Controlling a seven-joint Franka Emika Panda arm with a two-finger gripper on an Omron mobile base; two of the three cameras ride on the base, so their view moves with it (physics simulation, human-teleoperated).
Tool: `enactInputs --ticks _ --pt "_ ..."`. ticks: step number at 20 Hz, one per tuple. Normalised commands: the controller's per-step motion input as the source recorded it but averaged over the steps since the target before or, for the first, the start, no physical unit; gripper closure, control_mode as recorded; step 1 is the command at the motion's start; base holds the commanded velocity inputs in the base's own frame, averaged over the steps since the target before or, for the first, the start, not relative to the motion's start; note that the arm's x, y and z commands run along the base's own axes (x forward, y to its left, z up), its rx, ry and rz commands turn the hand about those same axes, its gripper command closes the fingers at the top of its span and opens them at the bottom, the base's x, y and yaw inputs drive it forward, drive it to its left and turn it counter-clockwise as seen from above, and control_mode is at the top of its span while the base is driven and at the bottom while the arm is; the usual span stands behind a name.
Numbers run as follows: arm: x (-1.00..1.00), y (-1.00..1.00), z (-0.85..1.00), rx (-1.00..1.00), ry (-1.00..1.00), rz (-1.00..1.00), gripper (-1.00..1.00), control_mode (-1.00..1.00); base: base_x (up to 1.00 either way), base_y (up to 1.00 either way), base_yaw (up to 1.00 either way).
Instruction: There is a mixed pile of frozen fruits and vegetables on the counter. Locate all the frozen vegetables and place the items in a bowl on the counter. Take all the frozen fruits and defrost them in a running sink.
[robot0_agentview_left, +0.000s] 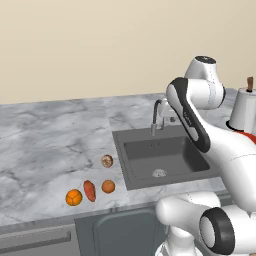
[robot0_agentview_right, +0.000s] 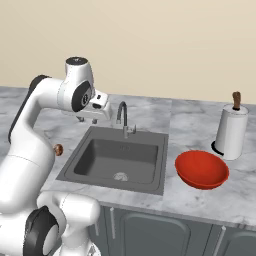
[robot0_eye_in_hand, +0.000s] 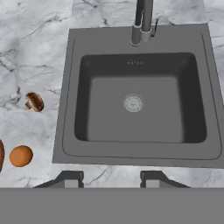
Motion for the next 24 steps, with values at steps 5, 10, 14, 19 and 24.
enactInputs --ticks 5,10,14,19,24 --pt "0.02 0.00 -0.07 0.00 0.05 0.00 -1.00 -1.00 0.00 0.00 0.00" --pt "0.00 0.00 0.00 0.00 0.00 0.00 -1.00 -1.00 0.00 0.00 0.00" --pt "0.00 0.00 0.00 0.00 0.00 0.00 -1.00 -1.00 0.00 0.00 0.00" --pt "0.00 0.00 0.00 0.00 0.00 0.00 -1.00 -1.00 0.00 0.00 0.00" --pt "0.00 0.00 0.00 0.00 0.00 0.00 -1.00 -1.00 0.00 0.00 0.00"
